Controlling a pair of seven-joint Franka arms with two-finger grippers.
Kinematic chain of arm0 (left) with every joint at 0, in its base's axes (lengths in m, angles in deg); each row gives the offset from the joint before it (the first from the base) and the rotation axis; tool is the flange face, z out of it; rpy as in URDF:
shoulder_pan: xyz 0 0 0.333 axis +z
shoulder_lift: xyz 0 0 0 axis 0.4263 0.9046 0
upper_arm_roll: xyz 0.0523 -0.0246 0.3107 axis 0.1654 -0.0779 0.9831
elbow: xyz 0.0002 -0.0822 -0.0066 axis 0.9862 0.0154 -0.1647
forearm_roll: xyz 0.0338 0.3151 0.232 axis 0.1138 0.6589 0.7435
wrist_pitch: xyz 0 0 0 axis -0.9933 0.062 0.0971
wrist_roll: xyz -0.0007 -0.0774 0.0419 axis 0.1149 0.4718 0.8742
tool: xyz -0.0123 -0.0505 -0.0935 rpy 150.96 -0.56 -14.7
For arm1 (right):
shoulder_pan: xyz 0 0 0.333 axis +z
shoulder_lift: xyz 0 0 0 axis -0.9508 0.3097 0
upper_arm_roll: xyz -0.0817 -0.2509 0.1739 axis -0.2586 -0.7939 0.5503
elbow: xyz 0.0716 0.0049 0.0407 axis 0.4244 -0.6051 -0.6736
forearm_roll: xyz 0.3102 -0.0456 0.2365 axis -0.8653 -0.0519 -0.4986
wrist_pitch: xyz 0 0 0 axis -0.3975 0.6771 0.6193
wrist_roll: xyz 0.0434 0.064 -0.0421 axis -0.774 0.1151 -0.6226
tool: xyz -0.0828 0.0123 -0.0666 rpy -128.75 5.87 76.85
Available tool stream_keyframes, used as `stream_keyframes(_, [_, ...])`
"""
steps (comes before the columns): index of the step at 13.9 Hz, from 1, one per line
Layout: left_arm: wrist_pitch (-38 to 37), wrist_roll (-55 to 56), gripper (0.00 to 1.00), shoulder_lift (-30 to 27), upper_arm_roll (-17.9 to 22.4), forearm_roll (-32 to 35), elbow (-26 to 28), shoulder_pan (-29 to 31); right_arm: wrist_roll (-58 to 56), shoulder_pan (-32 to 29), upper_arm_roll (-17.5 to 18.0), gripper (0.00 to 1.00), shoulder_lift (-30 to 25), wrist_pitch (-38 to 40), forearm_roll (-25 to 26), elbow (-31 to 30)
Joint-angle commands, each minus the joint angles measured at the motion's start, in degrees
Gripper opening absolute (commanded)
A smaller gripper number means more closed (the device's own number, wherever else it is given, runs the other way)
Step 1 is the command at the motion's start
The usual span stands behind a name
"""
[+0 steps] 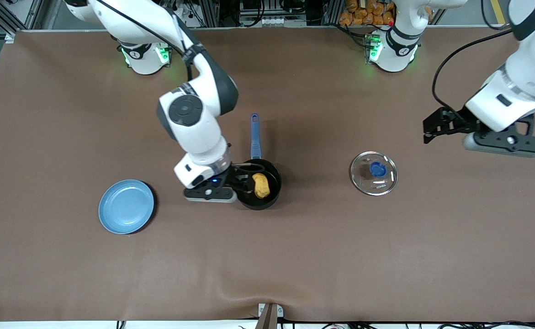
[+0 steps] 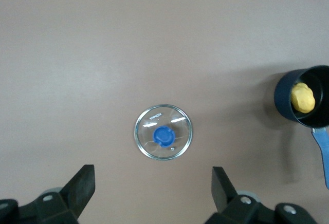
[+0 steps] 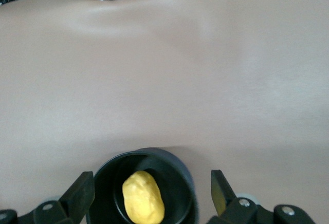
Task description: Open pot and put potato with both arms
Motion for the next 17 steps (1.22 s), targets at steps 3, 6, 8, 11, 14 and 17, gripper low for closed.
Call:
stream_keyframes(3, [-0.6,2.0,1.0,-2.0,-6.2,1.9,-0.2,5.7,-4.2,-5.9,0.8,1.0,-7.9,10.1,0.9,-1.6])
stream_keyframes(6, [-0.6,2.9,1.0,-2.0,-6.5,4.1,-0.2,5.9,-5.7,-10.5,0.8,1.0,-11.0,15.0,1.0,-2.0])
stream_keyframes(8, [-0.6,3.0,1.0,-2.0,-6.5,4.1,-0.2,5.9,-10.5,-12.9,0.8,1.0,-12.3,17.5,1.2,-2.3])
stream_keyframes(11, [-0.6,2.9,1.0,-1.9,-6.6,4.1,-0.2,5.8,-15.9,-16.3,0.7,1.0,-14.3,20.5,1.3,-2.3])
stream_keyframes(14, [-0.6,2.9,1.0,-1.8,-6.6,4.1,-0.2,5.8,-17.0,-18.7,0.8,1.0,-16.9,22.6,1.3,-3.8])
stream_keyframes(17, [-0.6,2.9,1.0,-1.9,-6.6,4.1,-0.2,5.8,-20.8,-20.8,0.8,1.0,-19.5,22.6,1.3,-5.9])
